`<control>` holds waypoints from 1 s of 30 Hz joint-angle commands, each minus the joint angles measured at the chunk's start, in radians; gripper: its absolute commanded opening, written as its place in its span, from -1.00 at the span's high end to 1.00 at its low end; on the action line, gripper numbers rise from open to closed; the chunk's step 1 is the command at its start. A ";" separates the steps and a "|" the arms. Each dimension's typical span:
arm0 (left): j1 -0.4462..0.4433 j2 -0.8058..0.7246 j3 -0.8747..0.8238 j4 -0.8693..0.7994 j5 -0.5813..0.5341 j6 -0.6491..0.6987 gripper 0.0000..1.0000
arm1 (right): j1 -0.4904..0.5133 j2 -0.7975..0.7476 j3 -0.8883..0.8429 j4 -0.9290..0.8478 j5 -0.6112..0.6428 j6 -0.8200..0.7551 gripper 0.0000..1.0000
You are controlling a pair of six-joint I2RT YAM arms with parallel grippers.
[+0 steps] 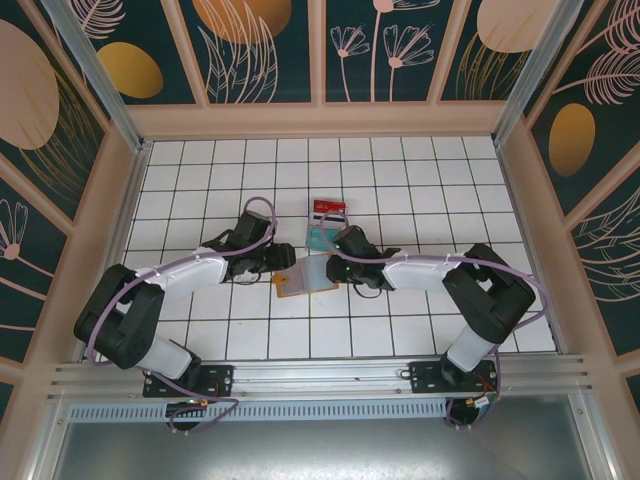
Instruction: Take the credit cards out of the card holder
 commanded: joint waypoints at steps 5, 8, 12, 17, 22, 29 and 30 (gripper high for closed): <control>0.004 0.042 -0.014 -0.008 0.034 0.005 -0.05 | -0.007 0.009 -0.039 0.006 -0.019 0.022 0.55; 0.004 0.057 -0.015 -0.008 0.042 0.006 -0.04 | -0.001 0.019 -0.050 0.027 -0.036 0.035 0.56; 0.003 0.069 -0.018 0.002 0.062 0.006 -0.03 | 0.006 0.026 -0.045 0.028 -0.036 0.039 0.56; 0.005 0.085 -0.020 0.012 0.076 0.007 -0.02 | 0.010 0.031 -0.043 0.028 -0.034 0.040 0.56; 0.004 0.102 -0.019 0.028 0.100 0.008 -0.02 | 0.013 0.038 -0.038 0.025 -0.033 0.043 0.56; 0.003 0.098 -0.017 0.045 0.120 0.013 -0.02 | 0.021 0.051 -0.029 0.026 -0.039 0.045 0.56; 0.003 0.096 -0.017 0.048 0.124 0.014 -0.02 | 0.023 0.052 -0.027 0.025 -0.039 0.045 0.56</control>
